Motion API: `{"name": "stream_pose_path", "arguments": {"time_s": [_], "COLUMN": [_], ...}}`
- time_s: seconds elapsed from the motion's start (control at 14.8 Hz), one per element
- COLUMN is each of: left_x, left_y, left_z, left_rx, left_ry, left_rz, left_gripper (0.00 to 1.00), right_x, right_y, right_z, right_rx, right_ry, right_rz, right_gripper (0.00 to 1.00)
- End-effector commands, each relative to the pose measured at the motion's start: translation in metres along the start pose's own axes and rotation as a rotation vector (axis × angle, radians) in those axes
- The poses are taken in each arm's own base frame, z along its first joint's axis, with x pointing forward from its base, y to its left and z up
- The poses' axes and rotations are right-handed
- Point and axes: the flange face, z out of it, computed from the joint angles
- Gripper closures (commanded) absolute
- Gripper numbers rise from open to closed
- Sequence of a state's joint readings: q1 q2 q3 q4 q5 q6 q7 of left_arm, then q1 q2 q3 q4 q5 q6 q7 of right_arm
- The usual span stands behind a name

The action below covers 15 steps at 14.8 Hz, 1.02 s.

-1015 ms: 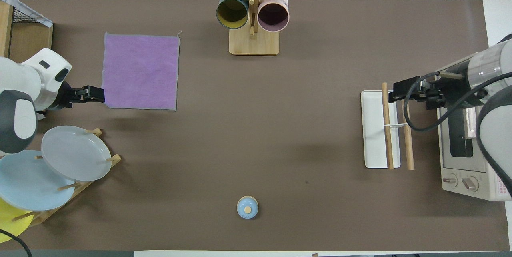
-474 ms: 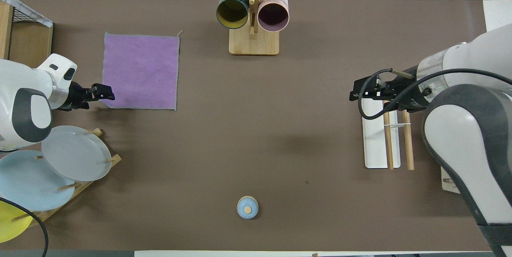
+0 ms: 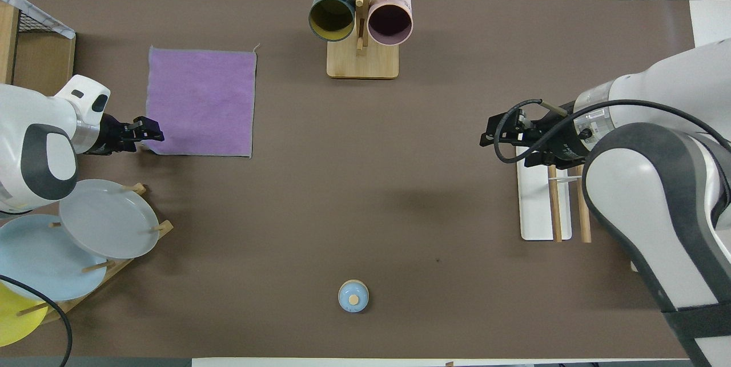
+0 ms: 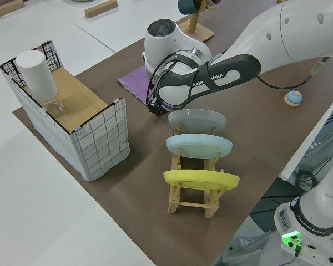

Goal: Fold towel and hang on rack
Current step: 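Reach the left gripper to the purple towel's near corner while the right gripper advances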

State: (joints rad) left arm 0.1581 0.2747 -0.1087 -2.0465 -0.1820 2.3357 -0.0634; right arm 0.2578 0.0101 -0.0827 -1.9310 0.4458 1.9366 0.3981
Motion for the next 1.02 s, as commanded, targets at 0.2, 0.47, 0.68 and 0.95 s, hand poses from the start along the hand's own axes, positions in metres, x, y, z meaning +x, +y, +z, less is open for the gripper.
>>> {"name": "stream_pose_path", "arguments": {"time_s": [0.2, 0.47, 0.68, 0.95], "left_x": [0.007, 0.007, 0.007, 0.008], "left_y": [-0.006, -0.012, -0.012, -0.010], "left_z": [0.002, 0.005, 0.005, 0.004], "left_rx": [-0.010, -0.009, -0.009, -0.009], "left_ry": [0.005, -0.006, -0.006, -0.007], "left_rz": [-0.005, -0.015, -0.015, -0.013], "left_gripper": [0.49, 0.69, 0.97, 1.00], "right_x": [-0.014, -0.018, -0.018, -0.018], "right_y": [-0.017, -0.021, -0.021, -0.021], "right_z": [0.027, 0.036, 0.036, 0.036], "right_rx": [0.121, 0.122, 0.122, 0.123], "right_ry": [-0.001, -0.010, -0.008, -0.009], "right_rz": [0.136, 0.133, 0.132, 0.133], "right_gripper": [0.00, 0.00, 0.00, 0.00]}}
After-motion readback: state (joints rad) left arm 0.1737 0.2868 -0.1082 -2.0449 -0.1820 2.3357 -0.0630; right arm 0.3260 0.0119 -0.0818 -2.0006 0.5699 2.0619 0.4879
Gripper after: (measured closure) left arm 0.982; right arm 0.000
